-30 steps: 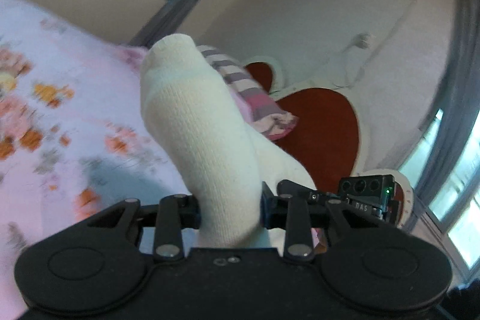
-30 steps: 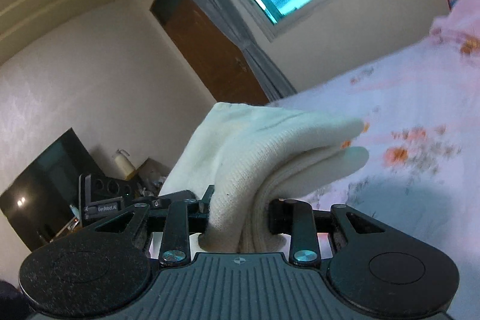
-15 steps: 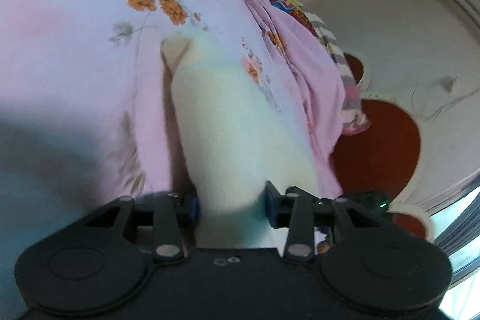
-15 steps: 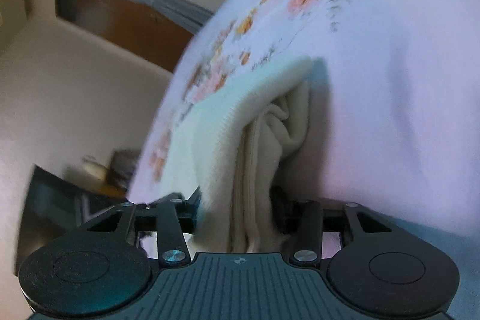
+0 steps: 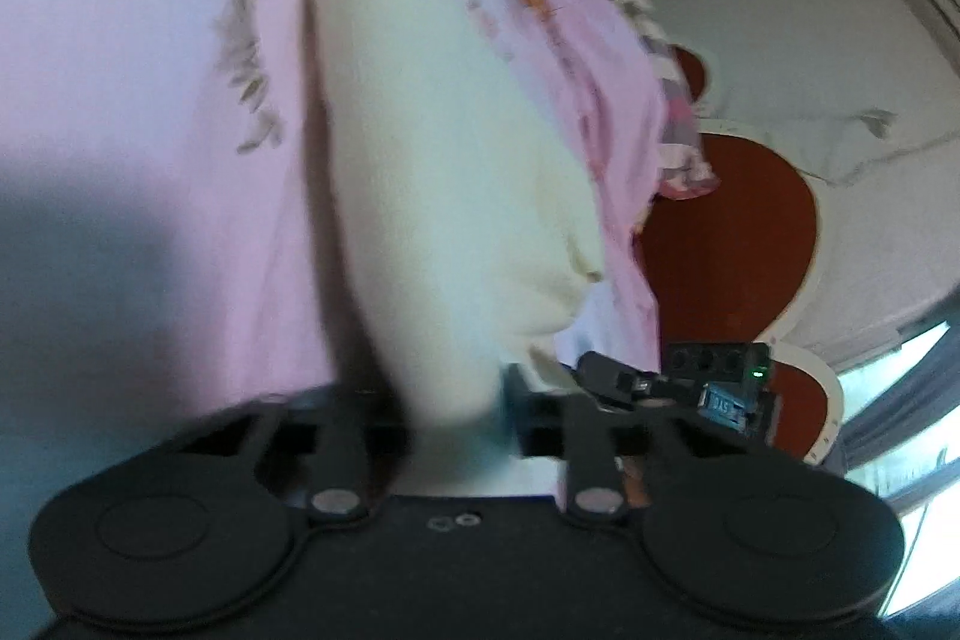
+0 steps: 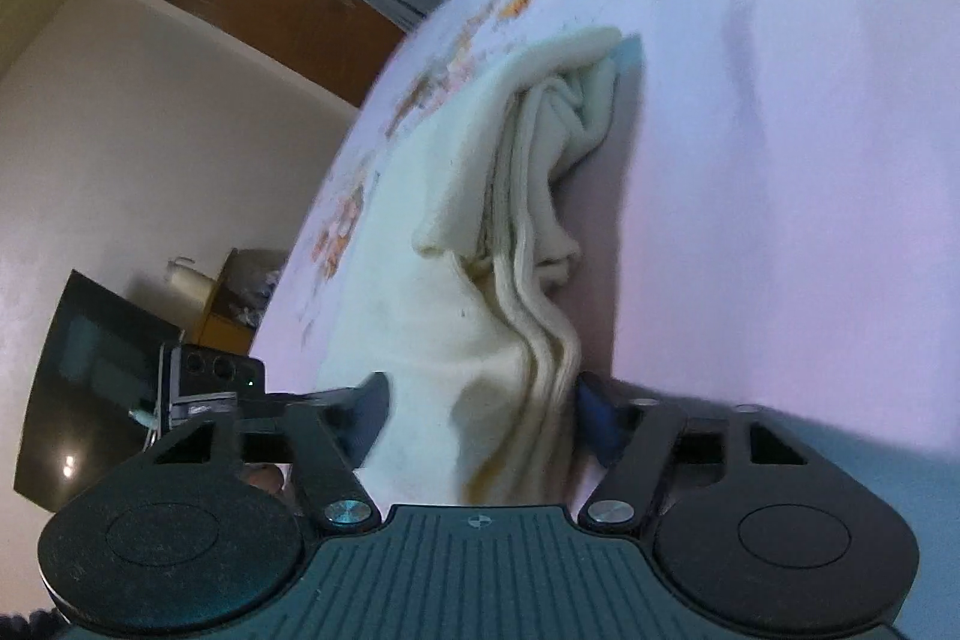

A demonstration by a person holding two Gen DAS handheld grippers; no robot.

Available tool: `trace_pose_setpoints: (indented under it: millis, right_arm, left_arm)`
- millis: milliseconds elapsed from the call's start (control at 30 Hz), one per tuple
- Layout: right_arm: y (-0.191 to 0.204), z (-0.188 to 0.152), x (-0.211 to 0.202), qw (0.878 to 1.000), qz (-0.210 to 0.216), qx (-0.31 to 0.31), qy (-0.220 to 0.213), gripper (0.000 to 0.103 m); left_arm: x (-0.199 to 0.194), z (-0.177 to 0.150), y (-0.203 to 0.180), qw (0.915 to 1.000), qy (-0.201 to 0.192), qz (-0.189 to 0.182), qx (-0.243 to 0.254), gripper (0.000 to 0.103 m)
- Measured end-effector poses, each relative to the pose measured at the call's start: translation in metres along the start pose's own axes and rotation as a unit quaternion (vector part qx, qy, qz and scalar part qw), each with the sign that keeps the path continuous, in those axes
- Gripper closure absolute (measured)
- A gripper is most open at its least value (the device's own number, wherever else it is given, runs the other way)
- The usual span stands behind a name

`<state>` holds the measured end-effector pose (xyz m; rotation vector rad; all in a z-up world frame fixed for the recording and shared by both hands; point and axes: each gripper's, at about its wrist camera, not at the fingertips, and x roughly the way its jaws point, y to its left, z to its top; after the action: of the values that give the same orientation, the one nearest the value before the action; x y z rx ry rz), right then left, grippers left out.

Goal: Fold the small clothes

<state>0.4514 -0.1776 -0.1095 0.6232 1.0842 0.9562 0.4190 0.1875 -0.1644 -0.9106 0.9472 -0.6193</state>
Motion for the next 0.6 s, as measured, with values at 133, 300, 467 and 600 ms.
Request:
trace_pose_setpoints:
  millis: [133,300,467,600]
  right_arm:
    - [0.005,0.001,-0.008,0.999,0.013,0.030,0.020,0.088]
    - [0.033,-0.028,-0.039,0.999,0.041,0.022,0.009,0.088]
    - [0.007,-0.064,-0.025,0.999,-0.018,0.031,0.003,0.087]
    - [0.015,-0.053,-0.062,0.995,-0.049,-0.012,-0.083,0.081]
  left_arm:
    - [-0.010,0.004,-0.014,0.9998,0.009,-0.016,0.008,0.086]
    - [-0.024,-0.015,-0.036,0.9972,0.062,-0.005,0.041,0.083]
    - [-0.030,-0.034,-0.007,0.9963,0.078,0.035,-0.013,0.077]
    - [-0.070,-0.024,-0.032,0.9972,0.001,0.063,0.040,0.059]
